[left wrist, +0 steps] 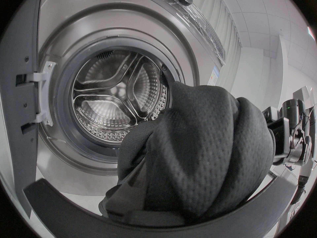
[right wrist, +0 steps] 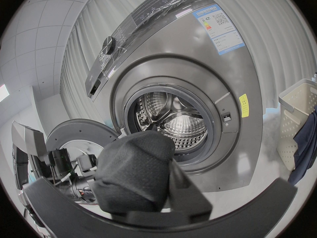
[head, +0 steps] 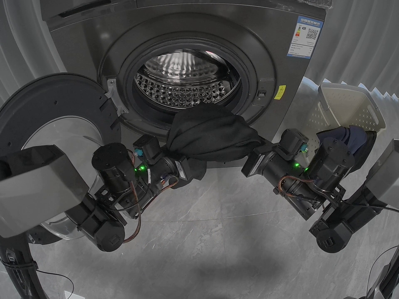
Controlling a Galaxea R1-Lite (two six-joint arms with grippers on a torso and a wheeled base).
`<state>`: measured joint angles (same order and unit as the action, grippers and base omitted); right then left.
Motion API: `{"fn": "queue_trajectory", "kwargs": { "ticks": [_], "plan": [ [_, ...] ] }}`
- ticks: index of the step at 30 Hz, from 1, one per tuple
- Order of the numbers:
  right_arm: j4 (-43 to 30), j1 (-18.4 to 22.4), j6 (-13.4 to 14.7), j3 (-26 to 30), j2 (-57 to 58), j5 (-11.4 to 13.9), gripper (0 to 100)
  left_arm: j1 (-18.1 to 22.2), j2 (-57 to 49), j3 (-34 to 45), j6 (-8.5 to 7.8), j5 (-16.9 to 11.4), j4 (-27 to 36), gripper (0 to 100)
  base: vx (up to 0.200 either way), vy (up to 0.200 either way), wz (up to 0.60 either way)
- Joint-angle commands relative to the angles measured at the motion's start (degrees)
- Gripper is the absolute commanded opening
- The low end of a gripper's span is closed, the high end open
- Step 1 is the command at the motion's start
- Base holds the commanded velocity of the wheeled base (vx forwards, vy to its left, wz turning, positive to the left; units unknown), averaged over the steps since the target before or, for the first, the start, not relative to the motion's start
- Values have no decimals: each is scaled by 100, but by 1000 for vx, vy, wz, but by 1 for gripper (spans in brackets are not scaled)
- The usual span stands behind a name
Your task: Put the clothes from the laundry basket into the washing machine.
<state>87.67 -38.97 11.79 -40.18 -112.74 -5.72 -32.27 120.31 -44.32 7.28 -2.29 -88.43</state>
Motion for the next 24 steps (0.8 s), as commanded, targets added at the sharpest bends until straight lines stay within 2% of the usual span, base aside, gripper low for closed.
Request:
{"fn": "queue_trajectory", "kwargs": {
  "ticks": [1, 5, 6, 7, 8, 11, 14, 17, 20, 24],
  "plan": [
    [-14, -84, -1, 133, 6, 36, 100, -8, -464, 266, 2, 9, -8, 0, 0, 0, 0],
    [48, 13, -414, 748, 200, 352, 100, 19, -807, 477, -16, 27, -16, 0, 0, 0, 0],
    [57, -5, -537, 1118, 437, 607, 100, 28, -1080, 636, -7, 36, 10, 0, 0, 0, 0],
    [48, -5, -555, 1223, 507, 677, 100, 36, -1159, 680, -7, 36, 28, 0, 0, 0, 0],
    [48, -40, -555, 1592, 745, 871, 100, 89, -1414, 855, -7, 36, 89, 0, 0, 0, 0],
    [48, -58, -564, 2128, 964, 1055, 100, 151, -1739, 1321, -25, 27, 168, 0, 0, 0, 0],
    [57, -14, -599, 2436, 999, 1284, 100, 362, -1967, 2033, -227, -34, 19, 0, 0, 0, 0],
    [-5, 57, -669, 2629, 999, 1319, 100, 476, -2152, 2429, -200, -149, -16, 0, 0, 0, 0],
    [57, 443, -792, 2629, 894, 1328, 100, 432, -2170, 2543, -25, -149, -16, 0, 0, 0, 0],
    [57, 909, -836, 2515, 762, 1301, 100, 309, -2170, 2745, -16, -166, -8, 0, 0, 0, 0]
  ]
}}
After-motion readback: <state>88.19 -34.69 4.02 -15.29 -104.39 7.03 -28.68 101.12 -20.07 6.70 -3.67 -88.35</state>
